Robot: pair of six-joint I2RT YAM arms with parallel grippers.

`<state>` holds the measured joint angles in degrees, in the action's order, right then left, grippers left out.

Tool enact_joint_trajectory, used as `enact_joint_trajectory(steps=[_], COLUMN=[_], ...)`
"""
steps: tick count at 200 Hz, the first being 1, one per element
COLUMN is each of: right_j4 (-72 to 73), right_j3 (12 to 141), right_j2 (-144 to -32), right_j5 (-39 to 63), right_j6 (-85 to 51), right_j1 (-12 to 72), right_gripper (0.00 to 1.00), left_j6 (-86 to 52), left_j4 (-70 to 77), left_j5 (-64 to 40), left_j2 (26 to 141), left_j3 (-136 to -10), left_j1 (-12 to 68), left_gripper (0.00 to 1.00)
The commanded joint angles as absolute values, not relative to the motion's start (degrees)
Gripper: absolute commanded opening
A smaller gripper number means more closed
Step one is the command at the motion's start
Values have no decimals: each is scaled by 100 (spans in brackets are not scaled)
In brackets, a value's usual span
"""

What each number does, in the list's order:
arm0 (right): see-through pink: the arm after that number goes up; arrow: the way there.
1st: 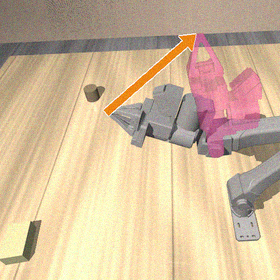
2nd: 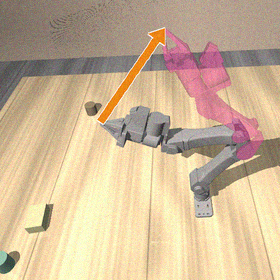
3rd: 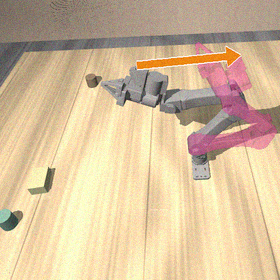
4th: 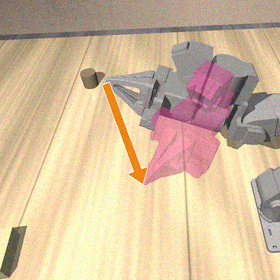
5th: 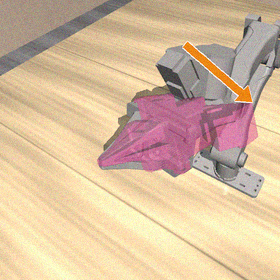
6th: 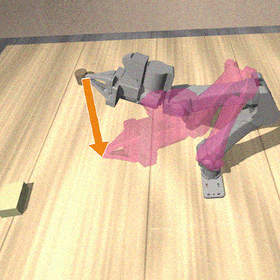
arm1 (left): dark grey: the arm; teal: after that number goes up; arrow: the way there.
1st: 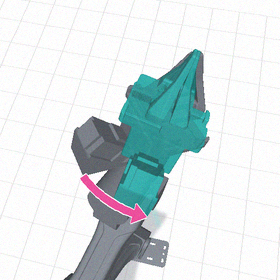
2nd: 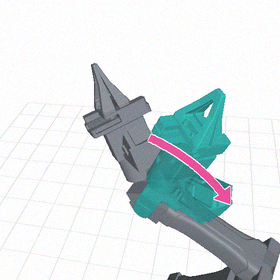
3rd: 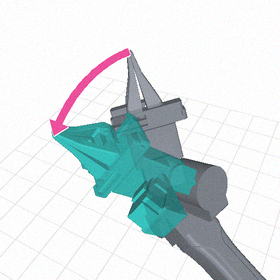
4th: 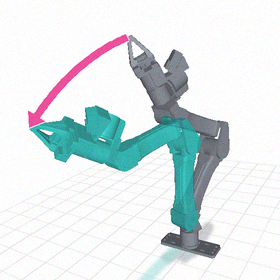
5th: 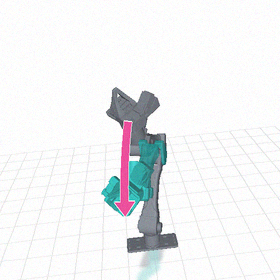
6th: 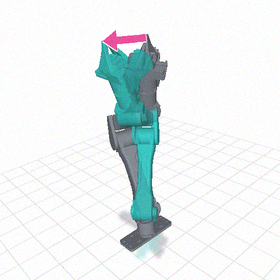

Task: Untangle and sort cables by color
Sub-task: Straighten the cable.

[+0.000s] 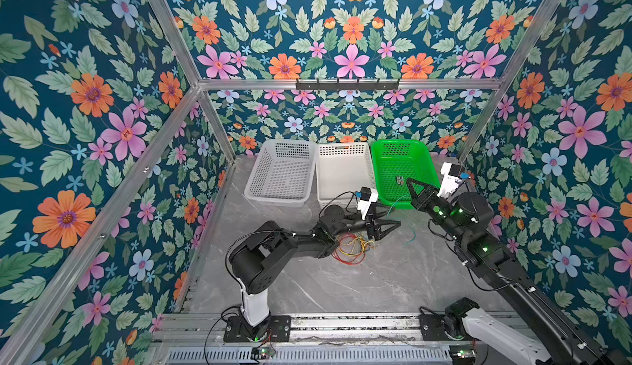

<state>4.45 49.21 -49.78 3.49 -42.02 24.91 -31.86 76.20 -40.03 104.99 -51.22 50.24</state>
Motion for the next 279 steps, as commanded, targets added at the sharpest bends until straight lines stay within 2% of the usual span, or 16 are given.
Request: enact_joint_trajectory(steps=[1,61,79,91,107,116,182,190,233,279], right_j4=[741,958,980,986,1020,1027,706,619,201,-752], right_j3=[4889,4856,4882,4903,4910,4919,5121,5168,5343,5863], right_j2=[-5009,-5098,-5106,-5129,-5159,-5176,-5067,-5046,-4935,-5054], right_j5=[375,352,341,356,372,378,365,361,277,-64], right_j6=[-4292,-4367,-4373,-4380,-4400,-4410,-4189,-4133,-3773,-2871], right_j1=[2496,2499,2503,2496,2497,2503,2362,2343,2329,2329], right_gripper=[0,0,0,0,0,0,0,0,0,0], left_j6=[-3443,-3921,-3946,-3938,-3916,-3885,-3064,-2839,-1597,-229], left_j4=[8121,8702,8747,8746,8691,8606,7162,6801,4767,2230], left_j5=[-4076,-4201,-4218,-4235,-4267,-4282,-4252,-4191,-3447,-2130], left_j2=[10574,11193,11249,11248,11231,11211,10890,10788,10163,9880], left_j3=[-5271,-5577,-5590,-5590,-5603,-5615,-5459,-5418,-5212,-5493], left_j1=[5010,5025,5020,5021,5019,5019,5020,5023,5019,5020], left_gripper=[76,76,73,65,46,39,9,0,0,0])
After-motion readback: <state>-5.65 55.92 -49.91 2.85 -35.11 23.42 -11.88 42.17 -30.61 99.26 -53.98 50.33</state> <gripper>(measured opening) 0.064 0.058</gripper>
